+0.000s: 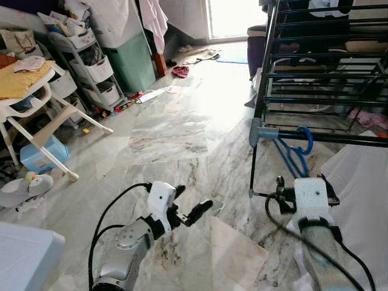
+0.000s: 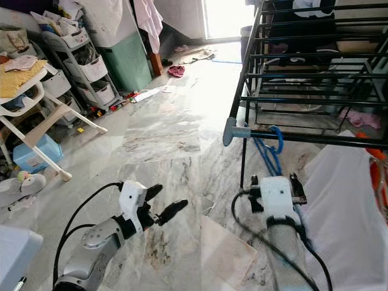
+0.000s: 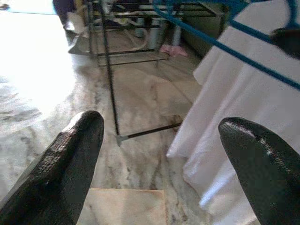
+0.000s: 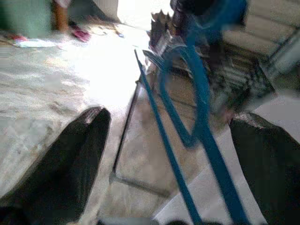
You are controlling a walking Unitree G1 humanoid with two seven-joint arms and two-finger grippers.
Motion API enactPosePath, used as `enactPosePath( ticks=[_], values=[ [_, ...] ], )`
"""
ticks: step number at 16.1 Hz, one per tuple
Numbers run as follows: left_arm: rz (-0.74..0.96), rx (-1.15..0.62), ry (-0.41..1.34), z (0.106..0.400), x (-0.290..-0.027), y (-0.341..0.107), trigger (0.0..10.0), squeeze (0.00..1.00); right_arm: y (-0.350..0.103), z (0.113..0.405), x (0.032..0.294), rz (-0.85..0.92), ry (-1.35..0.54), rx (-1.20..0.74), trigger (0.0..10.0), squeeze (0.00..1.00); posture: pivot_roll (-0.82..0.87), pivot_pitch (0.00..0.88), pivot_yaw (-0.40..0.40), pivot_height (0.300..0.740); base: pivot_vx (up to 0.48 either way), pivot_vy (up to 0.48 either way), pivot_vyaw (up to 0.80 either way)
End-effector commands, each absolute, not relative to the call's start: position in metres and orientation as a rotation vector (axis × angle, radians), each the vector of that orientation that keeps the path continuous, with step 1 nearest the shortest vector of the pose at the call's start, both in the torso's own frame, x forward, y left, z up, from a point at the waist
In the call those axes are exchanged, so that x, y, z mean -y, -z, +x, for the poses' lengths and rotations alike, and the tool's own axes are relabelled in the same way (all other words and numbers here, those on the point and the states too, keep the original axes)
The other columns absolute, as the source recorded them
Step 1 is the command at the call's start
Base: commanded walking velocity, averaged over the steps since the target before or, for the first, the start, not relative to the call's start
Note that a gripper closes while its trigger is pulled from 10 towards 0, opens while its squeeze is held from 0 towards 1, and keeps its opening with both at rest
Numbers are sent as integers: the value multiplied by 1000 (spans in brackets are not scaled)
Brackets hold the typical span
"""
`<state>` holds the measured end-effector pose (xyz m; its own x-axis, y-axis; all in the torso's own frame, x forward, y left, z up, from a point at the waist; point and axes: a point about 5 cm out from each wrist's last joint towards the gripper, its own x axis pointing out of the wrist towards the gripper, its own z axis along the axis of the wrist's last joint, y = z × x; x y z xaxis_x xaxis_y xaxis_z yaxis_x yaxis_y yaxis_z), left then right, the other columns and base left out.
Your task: Hang hanger
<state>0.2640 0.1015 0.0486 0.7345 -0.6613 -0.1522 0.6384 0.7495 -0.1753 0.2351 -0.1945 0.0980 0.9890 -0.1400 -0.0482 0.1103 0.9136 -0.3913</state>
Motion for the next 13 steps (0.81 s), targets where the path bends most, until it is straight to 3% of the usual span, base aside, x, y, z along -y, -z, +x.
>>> enactPosePath(
  ticks=[1,6,10,12,13],
  values=[
    [-57,-222,644,265,-116,-49,10000,0,-106,233,189,-421,94,-26,10000,1000,-229,0,182,740,0,0,0],
    [60,-124,323,272,-147,-66,10000,0,-113,220,202,-514,156,50,10000,1000,-169,27,168,740,0,0,0],
    [88,-151,279,257,-150,-61,10000,0,-111,214,188,-437,121,56,10000,1000,-168,28,172,740,0,0,0],
    [114,-182,256,256,-153,-56,10000,0,-109,210,187,-417,104,53,10000,941,-158,22,159,740,0,0,0],
    [122,-172,238,258,-153,-60,10000,0,-108,214,182,-396,86,45,10000,686,-150,20,143,740,0,0,0]
  ],
)
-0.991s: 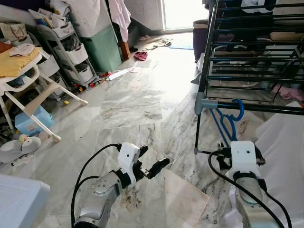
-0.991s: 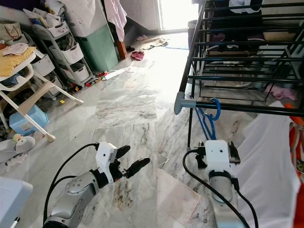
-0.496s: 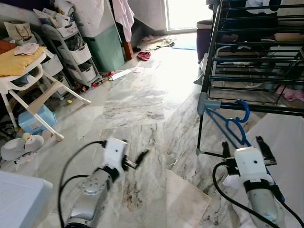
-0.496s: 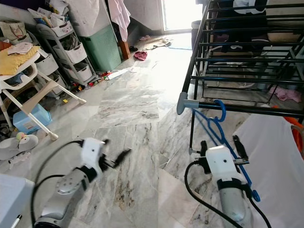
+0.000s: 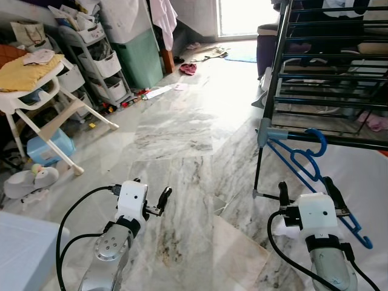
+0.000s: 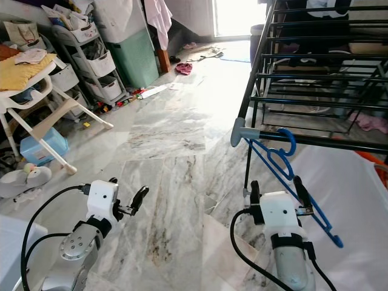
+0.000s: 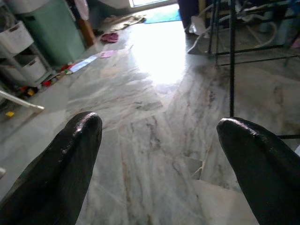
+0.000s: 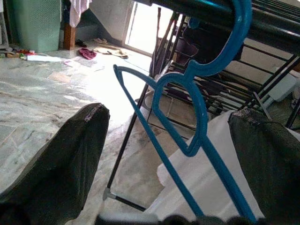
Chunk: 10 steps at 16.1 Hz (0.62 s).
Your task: Hang hanger
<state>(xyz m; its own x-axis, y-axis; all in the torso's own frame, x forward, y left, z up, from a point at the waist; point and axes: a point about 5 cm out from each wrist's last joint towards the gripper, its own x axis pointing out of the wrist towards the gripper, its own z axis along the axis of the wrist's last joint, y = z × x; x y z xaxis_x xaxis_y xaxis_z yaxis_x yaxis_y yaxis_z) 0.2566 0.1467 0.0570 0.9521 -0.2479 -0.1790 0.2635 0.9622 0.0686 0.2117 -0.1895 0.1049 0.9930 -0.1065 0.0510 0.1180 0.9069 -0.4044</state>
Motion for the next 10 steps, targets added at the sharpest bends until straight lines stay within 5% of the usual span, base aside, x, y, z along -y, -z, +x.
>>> enactPosePath(
  ticks=[1,2,4,5,6,10],
  values=[
    [121,-169,231,259,-154,-61,10000,0,-108,215,180,-393,80,46,10000,608,-148,19,136,740,0,0,0],
    [125,-165,204,259,-155,-61,10000,0,-108,220,174,-394,48,52,10000,600,-148,15,121,740,0,0,0],
    [109,-163,148,261,-156,-61,10000,0,-112,233,163,-371,-20,67,10000,267,-134,1,92,740,0,0,0],
    [95,-156,133,262,-153,-63,10000,0,-112,238,160,-364,-48,65,10000,220,-127,0,85,740,0,0,0],
    [97,-154,124,262,-152,-64,10000,0,-112,241,159,-356,-62,64,10000,0,-115,0,72,740,-274,0,0],
    [93,-154,90,258,-151,-62,10000,0,-107,253,150,-333,-126,38,10000,0,-92,0,36,740,-303,0,0]
  ],
)
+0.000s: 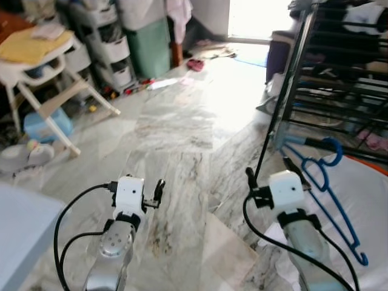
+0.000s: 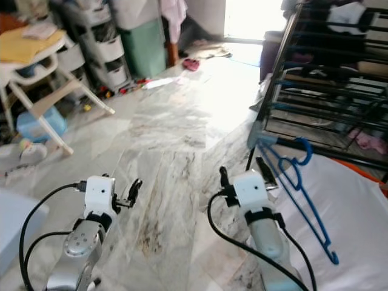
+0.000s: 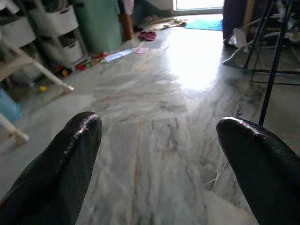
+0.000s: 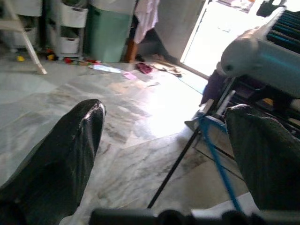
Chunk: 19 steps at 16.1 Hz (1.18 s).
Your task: Hang hanger
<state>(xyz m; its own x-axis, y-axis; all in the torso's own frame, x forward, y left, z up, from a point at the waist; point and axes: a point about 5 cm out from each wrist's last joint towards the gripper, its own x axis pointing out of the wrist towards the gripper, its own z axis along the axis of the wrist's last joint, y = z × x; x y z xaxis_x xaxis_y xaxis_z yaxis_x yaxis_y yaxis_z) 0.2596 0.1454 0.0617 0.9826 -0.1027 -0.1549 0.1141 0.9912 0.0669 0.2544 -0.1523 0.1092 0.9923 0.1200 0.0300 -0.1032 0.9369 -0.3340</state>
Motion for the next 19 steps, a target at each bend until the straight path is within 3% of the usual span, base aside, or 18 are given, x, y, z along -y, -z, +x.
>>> enactPosePath(
  ticks=[1,19],
  values=[
    [82,-155,68,256,-152,-61,10000,0,-107,257,147,-333,-144,38,10000,0,-76,0,21,740,-304,0,0],
    [113,-160,146,259,-141,-64,10000,0,-97,260,147,-246,-95,7,10000,0,-90,4,80,740,-298,0,39]
  ],
)
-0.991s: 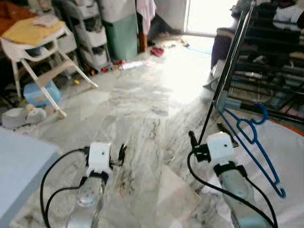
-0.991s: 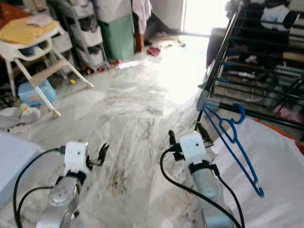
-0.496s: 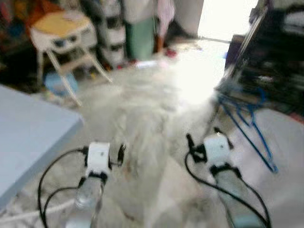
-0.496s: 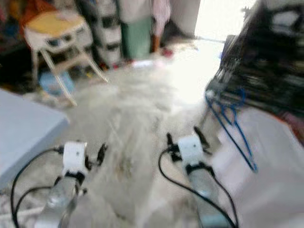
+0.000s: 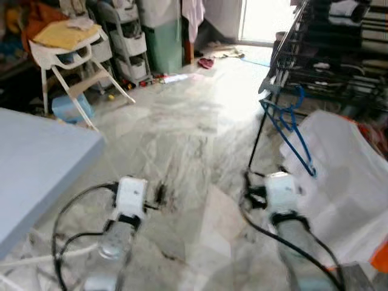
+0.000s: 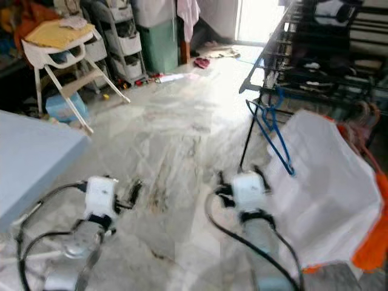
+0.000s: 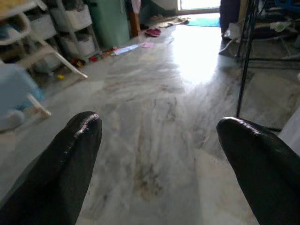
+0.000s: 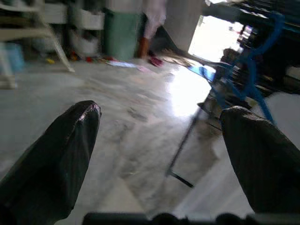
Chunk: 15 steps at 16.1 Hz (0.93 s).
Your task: Hang hanger
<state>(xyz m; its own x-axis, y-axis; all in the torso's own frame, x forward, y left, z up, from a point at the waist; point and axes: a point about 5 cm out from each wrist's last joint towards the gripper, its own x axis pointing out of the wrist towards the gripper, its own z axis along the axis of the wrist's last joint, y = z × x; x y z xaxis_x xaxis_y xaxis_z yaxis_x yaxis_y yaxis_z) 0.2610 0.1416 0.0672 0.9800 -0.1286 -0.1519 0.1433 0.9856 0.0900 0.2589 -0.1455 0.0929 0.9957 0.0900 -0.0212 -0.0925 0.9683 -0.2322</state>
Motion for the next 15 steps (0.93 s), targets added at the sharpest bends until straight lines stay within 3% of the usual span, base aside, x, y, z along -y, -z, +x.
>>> enactPosePath(
  ticks=[1,15],
  values=[
    [110,-159,145,261,-140,-65,10000,0,-99,262,147,-245,-97,10,10000,0,-89,4,76,740,-296,0,800],
    [115,-158,160,263,-138,-66,10000,0,-100,265,142,-227,-121,12,10000,0,-89,31,94,740,-287,0,800]
  ],
)
